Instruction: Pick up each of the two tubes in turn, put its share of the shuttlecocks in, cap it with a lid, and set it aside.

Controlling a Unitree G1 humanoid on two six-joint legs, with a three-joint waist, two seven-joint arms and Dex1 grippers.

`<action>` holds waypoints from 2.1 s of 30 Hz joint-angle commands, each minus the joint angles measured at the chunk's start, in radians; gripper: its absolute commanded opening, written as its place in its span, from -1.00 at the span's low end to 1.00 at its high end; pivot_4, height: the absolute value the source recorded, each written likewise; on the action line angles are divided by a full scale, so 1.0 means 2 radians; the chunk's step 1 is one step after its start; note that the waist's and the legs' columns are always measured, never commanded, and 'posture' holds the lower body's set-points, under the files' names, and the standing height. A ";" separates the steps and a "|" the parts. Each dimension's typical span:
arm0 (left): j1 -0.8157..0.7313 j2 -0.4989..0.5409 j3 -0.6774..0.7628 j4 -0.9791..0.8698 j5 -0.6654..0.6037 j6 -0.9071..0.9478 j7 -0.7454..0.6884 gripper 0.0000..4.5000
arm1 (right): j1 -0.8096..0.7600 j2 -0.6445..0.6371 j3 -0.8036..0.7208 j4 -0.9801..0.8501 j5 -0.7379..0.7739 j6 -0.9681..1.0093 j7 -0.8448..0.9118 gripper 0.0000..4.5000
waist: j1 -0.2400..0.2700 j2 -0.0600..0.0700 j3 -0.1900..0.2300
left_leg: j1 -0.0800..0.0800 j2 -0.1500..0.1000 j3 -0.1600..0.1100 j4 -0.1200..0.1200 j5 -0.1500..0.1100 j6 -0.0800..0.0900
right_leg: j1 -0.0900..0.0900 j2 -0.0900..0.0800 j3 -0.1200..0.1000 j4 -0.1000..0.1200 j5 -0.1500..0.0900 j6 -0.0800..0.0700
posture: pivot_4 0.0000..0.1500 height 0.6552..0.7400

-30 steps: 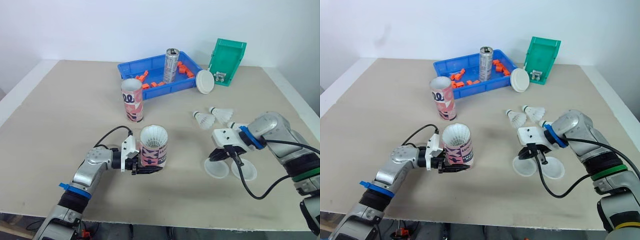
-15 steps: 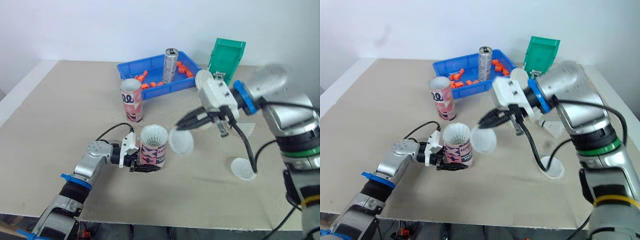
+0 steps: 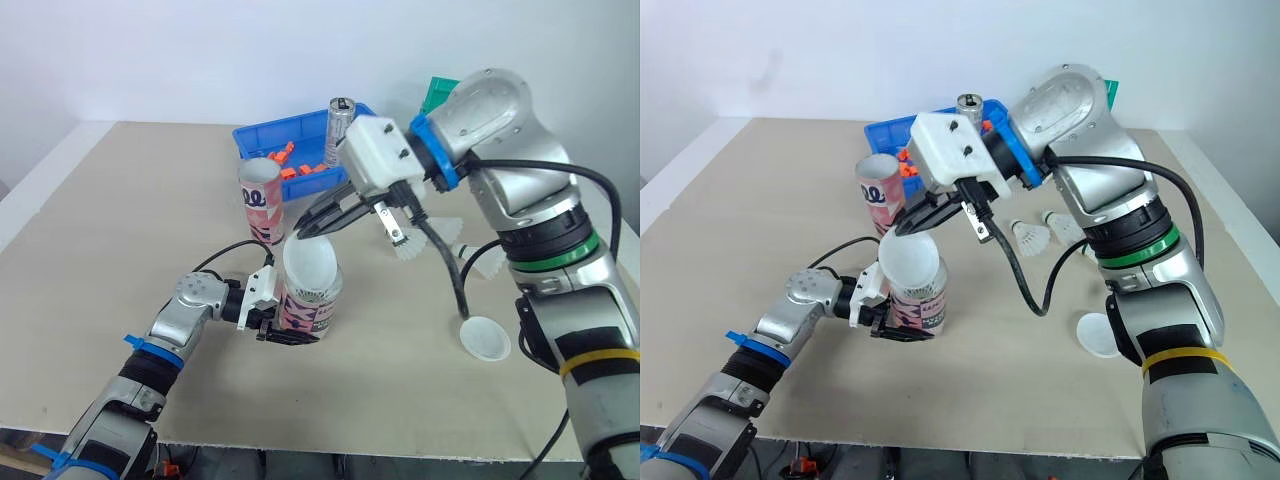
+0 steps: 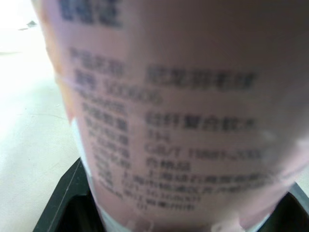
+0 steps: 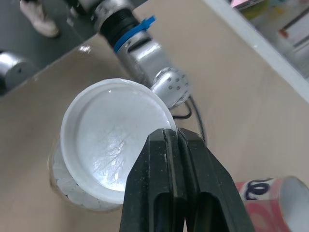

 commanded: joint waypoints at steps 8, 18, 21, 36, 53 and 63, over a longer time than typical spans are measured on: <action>0.026 0.023 -0.021 0.039 0.047 0.022 0.004 0.26 | 0.001 -0.029 0.020 0.001 -0.009 -0.048 0.020 -0.88 | 0.000 0.000 0.000 | 0.000 0.000 0.000 0.000 0.000 0.000 | 0.000 0.000 0.000 0.000 0.000 0.000 | 1.00 1.00; 0.031 0.025 -0.019 0.035 0.045 0.026 0.006 0.26 | -0.034 -0.029 0.003 0.018 0.032 -0.039 0.020 -0.88 | 0.000 0.000 0.000 | 0.000 0.001 0.000 0.000 0.000 0.000 | 0.000 0.001 0.000 0.000 0.000 -0.001 | 1.00 1.00; 0.032 0.025 -0.018 0.034 0.045 0.026 0.006 0.26 | -0.038 -0.028 0.003 0.020 0.037 -0.039 0.020 -0.88 | 0.000 0.000 0.000 | 0.000 0.001 0.000 0.000 0.000 0.000 | 0.000 0.001 0.000 0.000 0.000 -0.001 | 1.00 1.00; 0.039 0.026 -0.015 0.028 0.045 0.028 0.009 0.26 | -0.005 -0.037 0.053 0.011 -0.020 -0.092 0.020 -0.88 | 0.000 0.000 0.000 | 0.000 0.003 0.000 -0.001 0.000 0.000 | -0.001 0.003 0.000 0.000 0.000 -0.002 | 1.00 1.00; 0.041 0.026 -0.010 0.028 0.042 0.030 0.011 0.26 | 0.026 -0.007 0.059 0.016 -0.107 -0.213 0.019 -0.64 | 0.000 0.001 -0.003 | 0.001 0.004 0.000 -0.001 0.000 0.000 | -0.001 0.004 0.000 0.000 0.000 -0.003 | 1.00 1.00; 0.037 0.026 -0.008 0.032 0.039 0.031 0.011 0.26 | 0.026 0.028 0.007 0.018 -0.063 -0.134 -0.001 0.64 | -0.002 0.000 -0.008 | 0.004 0.005 0.001 -0.003 0.000 0.000 | 0.000 0.004 0.001 0.000 -0.001 -0.005 | 1.00 1.00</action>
